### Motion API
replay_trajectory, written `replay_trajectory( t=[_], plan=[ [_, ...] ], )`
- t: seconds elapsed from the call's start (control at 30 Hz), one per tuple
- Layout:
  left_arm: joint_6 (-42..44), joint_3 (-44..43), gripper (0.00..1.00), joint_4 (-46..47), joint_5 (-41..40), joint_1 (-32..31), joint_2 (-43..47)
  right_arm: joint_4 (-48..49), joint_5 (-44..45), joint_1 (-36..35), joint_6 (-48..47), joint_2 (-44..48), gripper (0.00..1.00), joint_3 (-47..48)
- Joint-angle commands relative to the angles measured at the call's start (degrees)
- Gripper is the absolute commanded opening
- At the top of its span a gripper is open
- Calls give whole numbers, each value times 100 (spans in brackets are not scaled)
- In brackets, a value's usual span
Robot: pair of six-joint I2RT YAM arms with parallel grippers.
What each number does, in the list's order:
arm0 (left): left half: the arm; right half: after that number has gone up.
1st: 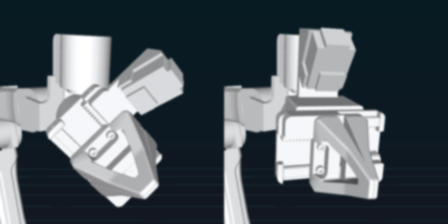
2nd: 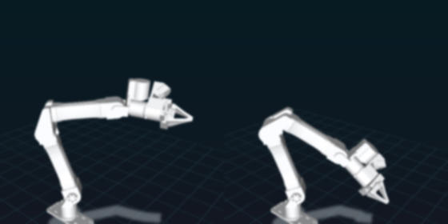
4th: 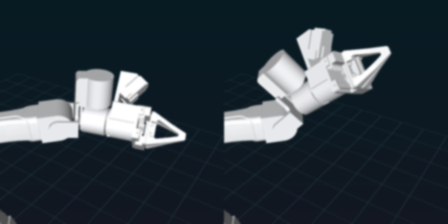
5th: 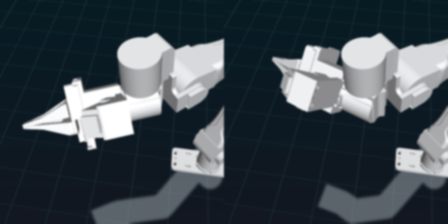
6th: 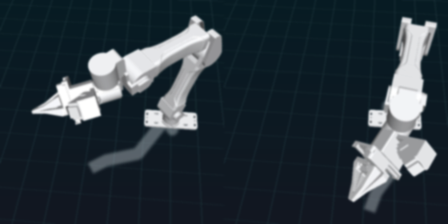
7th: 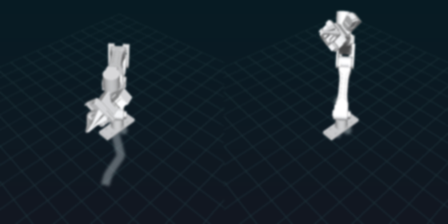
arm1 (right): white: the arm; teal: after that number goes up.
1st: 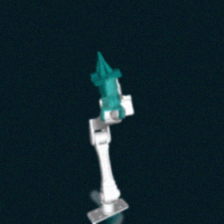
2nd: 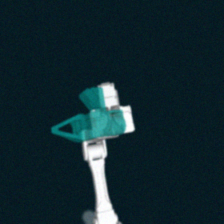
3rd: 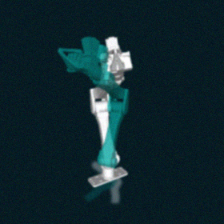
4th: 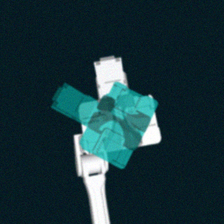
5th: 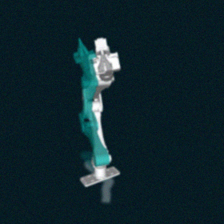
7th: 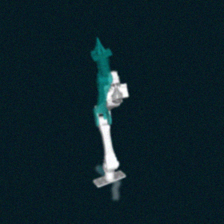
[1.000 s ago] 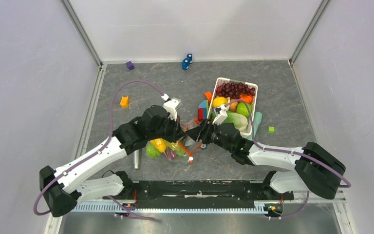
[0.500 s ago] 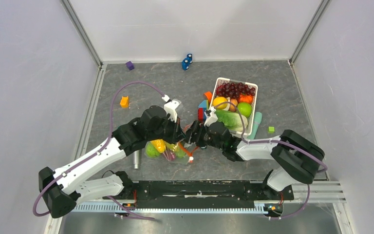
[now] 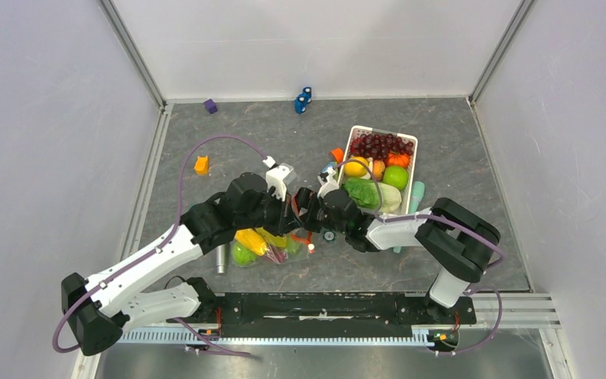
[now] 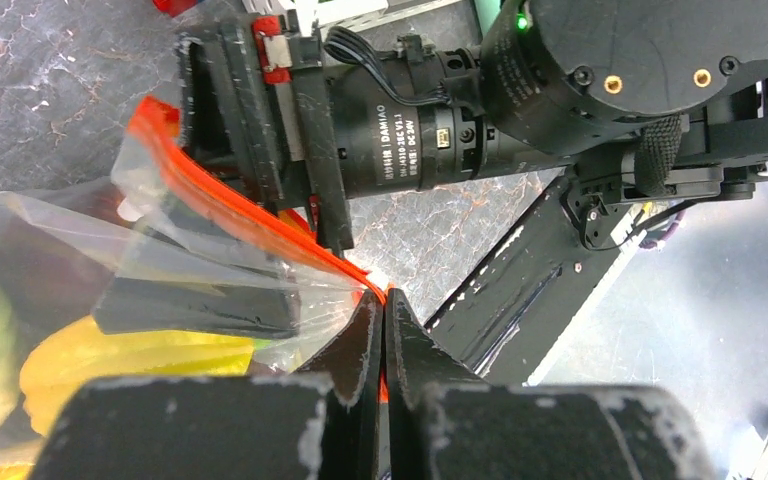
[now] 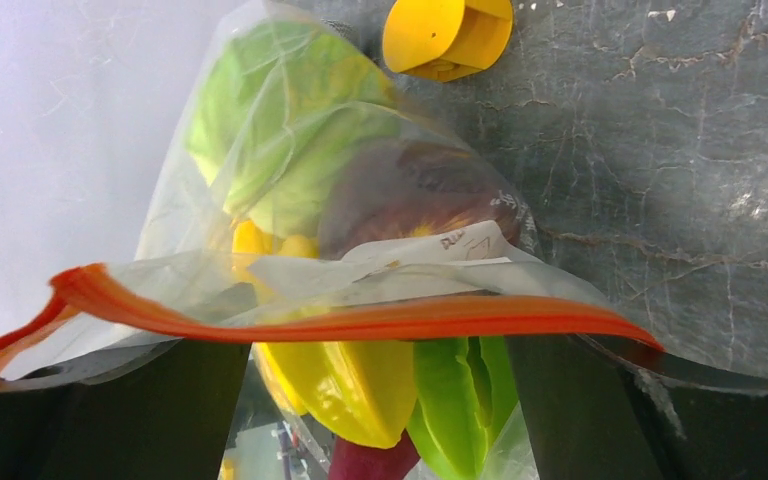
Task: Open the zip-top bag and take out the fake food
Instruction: Pick up the fake fruit from the zipper food storage bag.
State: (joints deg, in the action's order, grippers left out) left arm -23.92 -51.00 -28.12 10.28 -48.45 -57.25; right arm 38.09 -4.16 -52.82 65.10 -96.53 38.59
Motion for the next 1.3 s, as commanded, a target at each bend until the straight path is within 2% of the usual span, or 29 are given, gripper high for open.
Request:
replay_trajectory(
  t=[0.0,0.1,0.2,0.23,0.3,0.33,0.4,0.5,0.57,0.67,0.8,0.93,1.1,1.27],
  plan=[
    [81,76,2,272,581,-42,1,-216,110,26,-117,-277,95,421],
    [43,131,2,228,302,-42,49,-88,91,26,-187,-268,85,273],
    [-73,208,4,48,-501,-42,168,74,173,26,-279,-77,76,-14],
    [-116,220,11,-30,-741,-42,218,72,187,26,-339,20,74,-77],
    [-228,223,43,-172,-1269,-29,329,61,192,26,-469,193,73,-194],
    [-242,203,49,-246,-1473,-29,400,57,173,26,-555,286,73,-260],
    [-255,149,69,-422,-1819,-1,545,66,119,30,-731,475,73,-391],
    [-330,127,87,-591,-2261,99,840,251,-79,24,-974,756,73,-628],
    [-439,170,90,-670,-2359,311,1013,440,-336,26,-1131,866,73,-736],
    [-666,361,92,-724,-2178,950,1193,942,-811,26,-1193,894,71,-880],
    [-850,621,92,-814,-2197,1679,1251,1473,-1338,8,-1294,731,65,-914],
    [-940,863,93,-879,-2497,2020,1199,1639,-1601,-42,-1429,594,65,-867],
    [-1035,1244,93,-866,-2815,2408,1287,1257,-1591,-171,-1782,608,68,-730],
    [-1298,1495,93,-753,-2874,2550,1369,1201,-1540,-203,-1836,636,71,-856]
  ],
)
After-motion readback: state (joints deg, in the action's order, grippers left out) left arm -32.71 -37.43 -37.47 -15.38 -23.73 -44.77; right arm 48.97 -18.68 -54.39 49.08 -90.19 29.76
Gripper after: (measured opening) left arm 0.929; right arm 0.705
